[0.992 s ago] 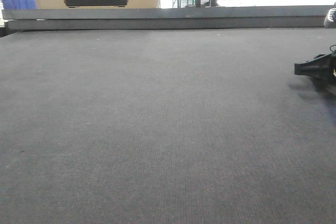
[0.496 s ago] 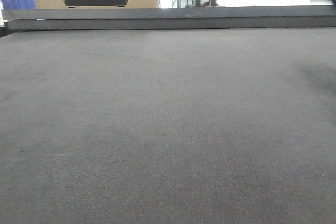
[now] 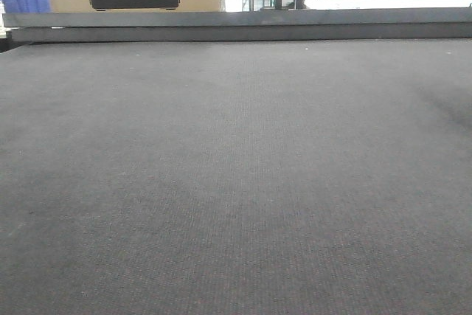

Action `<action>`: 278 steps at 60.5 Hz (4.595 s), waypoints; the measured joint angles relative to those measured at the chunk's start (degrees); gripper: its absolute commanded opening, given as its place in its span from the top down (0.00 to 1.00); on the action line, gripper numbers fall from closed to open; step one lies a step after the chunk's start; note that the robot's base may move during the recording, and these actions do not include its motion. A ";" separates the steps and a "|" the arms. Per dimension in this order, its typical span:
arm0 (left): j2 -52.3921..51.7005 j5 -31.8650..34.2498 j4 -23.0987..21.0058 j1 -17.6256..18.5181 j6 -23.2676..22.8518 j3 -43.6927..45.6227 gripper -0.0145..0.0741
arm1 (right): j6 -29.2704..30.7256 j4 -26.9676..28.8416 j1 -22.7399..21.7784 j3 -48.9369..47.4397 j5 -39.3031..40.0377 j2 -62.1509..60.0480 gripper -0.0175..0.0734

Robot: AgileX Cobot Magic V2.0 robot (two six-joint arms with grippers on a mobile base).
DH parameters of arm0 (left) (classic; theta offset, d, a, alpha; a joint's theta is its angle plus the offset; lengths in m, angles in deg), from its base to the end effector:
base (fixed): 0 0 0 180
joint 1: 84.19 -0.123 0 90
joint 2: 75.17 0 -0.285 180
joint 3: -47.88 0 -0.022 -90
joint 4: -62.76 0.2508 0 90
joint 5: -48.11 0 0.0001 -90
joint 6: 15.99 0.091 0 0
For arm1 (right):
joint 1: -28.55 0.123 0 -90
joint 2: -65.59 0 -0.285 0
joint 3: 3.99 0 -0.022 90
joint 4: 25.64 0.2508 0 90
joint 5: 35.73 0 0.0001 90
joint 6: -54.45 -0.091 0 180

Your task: Place cylindrical capacitor in blue bin on shelf

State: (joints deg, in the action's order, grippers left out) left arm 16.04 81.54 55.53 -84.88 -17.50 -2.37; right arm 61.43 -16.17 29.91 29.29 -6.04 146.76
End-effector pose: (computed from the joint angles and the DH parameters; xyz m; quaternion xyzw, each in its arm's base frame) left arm 0.2656 0.0095 0.1970 -0.0785 0.8062 -0.0070 0.5864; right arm 0.2841 -0.0007 0.3285 0.0295 0.6757 -0.0107 0.7365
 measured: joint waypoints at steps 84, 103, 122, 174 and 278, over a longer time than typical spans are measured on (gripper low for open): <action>28.76 2.84 -1.48 -2.70 0.00 24.99 0.21 | 0.00 0.00 0.00 0.00 -3.88 -0.36 0.91; 29.38 2.64 -1.35 -2.70 0.00 25.13 0.95 | 0.00 0.00 0.00 0.00 -4.00 -0.36 0.91; 18.30 -12.65 1.62 -2.14 0.00 25.23 0.96 | 0.00 0.00 0.00 -1.90 -14.11 -1.62 0.91; -22.97 -64.86 13.78 9.71 0.00 32.09 0.96 | 0.00 0.11 0.00 -7.28 -56.59 -15.99 0.91; -33.82 -73.84 13.78 9.71 0.00 28.86 0.96 | -0.01 -2.88 0.00 -5.24 -64.41 -39.41 0.91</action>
State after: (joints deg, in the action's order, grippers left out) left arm -17.79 7.69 69.31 -75.17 -17.50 26.49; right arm 61.42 -19.05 29.91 24.05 -70.45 107.35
